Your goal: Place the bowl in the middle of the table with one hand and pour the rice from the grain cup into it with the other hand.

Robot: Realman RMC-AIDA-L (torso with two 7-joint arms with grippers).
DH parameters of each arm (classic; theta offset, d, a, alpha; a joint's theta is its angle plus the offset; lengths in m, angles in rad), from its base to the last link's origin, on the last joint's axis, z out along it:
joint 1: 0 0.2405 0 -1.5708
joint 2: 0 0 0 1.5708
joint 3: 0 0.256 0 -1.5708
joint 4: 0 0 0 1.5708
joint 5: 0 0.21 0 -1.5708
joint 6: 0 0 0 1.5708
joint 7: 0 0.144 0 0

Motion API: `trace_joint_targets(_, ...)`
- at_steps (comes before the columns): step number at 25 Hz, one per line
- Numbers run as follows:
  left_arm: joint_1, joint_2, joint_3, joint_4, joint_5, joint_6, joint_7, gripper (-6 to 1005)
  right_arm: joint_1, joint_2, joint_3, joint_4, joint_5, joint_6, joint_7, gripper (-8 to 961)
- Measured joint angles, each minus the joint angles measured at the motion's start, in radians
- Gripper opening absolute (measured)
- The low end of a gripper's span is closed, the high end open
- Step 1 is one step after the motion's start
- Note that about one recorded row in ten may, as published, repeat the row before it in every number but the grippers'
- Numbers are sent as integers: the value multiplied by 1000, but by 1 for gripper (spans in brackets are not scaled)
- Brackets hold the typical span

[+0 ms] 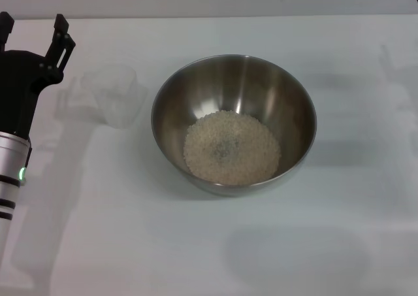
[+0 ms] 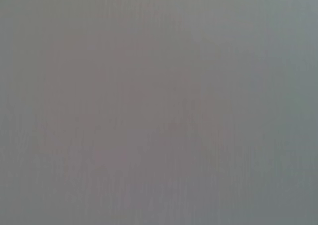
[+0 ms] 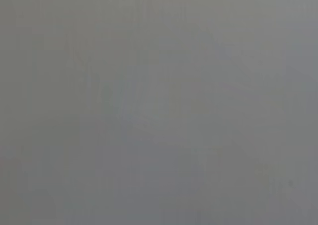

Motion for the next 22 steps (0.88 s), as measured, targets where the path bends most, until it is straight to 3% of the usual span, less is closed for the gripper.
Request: trace_joint_targets(22, -8, 0, -1, -7, 8, 9, 9, 869, 22, 0, 0, -4, -3, 1, 4, 749)
